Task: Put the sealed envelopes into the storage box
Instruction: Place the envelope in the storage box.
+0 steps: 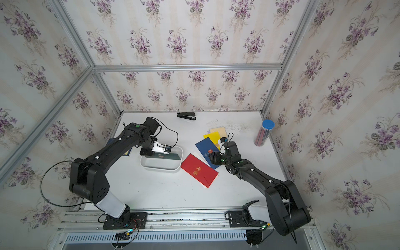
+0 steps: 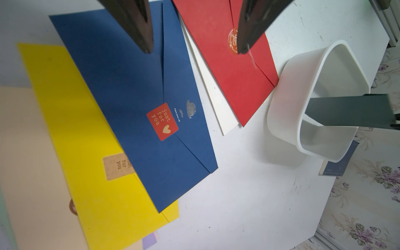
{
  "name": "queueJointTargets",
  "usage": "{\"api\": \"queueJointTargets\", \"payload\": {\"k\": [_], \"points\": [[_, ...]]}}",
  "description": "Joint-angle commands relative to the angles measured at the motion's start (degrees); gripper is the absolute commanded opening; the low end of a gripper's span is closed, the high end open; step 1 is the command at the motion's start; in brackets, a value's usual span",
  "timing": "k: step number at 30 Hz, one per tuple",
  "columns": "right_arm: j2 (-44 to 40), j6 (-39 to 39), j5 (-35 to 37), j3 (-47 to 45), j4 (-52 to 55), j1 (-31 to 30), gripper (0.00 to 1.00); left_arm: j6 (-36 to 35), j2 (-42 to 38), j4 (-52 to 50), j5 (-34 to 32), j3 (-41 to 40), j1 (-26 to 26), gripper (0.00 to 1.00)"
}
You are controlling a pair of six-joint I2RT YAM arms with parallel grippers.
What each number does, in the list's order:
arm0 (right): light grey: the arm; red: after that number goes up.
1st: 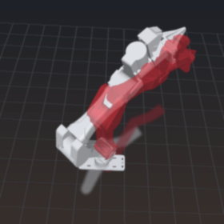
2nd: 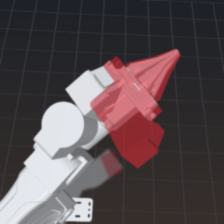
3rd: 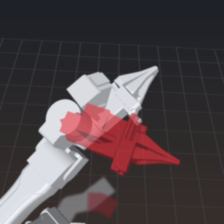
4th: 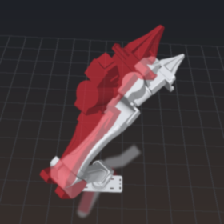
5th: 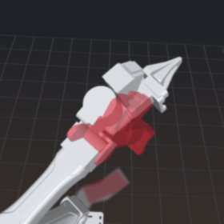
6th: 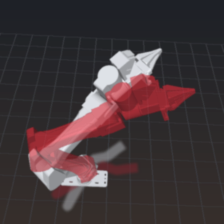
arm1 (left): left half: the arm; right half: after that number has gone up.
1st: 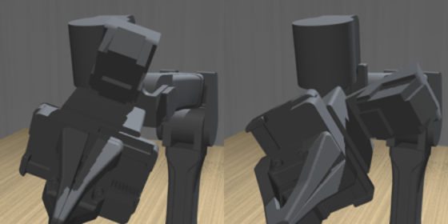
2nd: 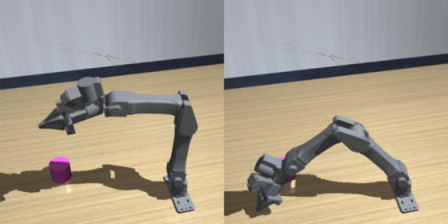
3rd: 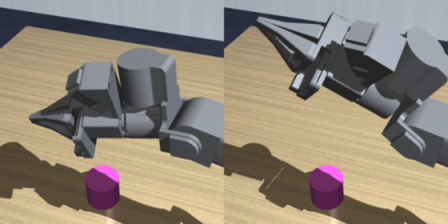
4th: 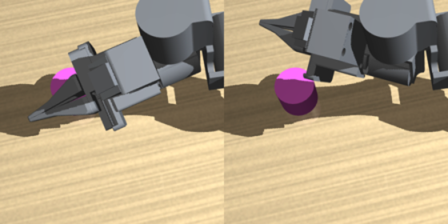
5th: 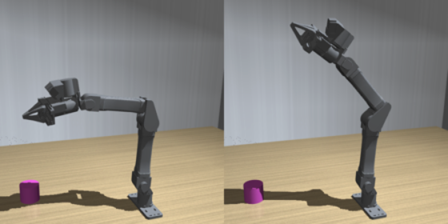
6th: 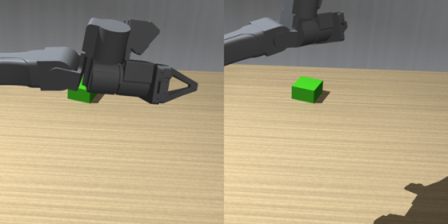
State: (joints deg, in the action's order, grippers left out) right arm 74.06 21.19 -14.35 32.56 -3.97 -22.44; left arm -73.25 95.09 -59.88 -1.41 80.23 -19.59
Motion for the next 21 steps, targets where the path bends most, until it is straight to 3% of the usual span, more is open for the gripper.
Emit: {"api": "queueJointTargets", "payload": {"k": [1, 4, 12, 18, 21], "points": [[0.55, -0.40, -0.24, 0.92, -0.74, 0.07, 0.65, -0.30, 1.54, 3.71, -2.29, 0.84, -0.01, 0.26], [0.32, -0.27, 0.08, 0.76, -0.78, 0.16, 0.65, -0.75, 1.87, 6.76, -2.48, 1.04, 0.29, 0.37], [0.47, -0.10, -0.07, 0.66, -0.86, 0.49, 0.65, 3.40, 3.06, 9.73, -4.39, 5.86, 0.00, 0.40], [0.17, -0.29, -0.15, 0.82, -0.70, 0.49, 0.65, 18.90, -8.96, 10.46, 0.27, 0.35, -1.73, 0.42], [-1.37, -0.43, -1.91, 0.77, -2.65, -0.48, 0.65, 32.71, -16.77, 14.34, 1.20, -5.72, -2.17, 0.45]]}}
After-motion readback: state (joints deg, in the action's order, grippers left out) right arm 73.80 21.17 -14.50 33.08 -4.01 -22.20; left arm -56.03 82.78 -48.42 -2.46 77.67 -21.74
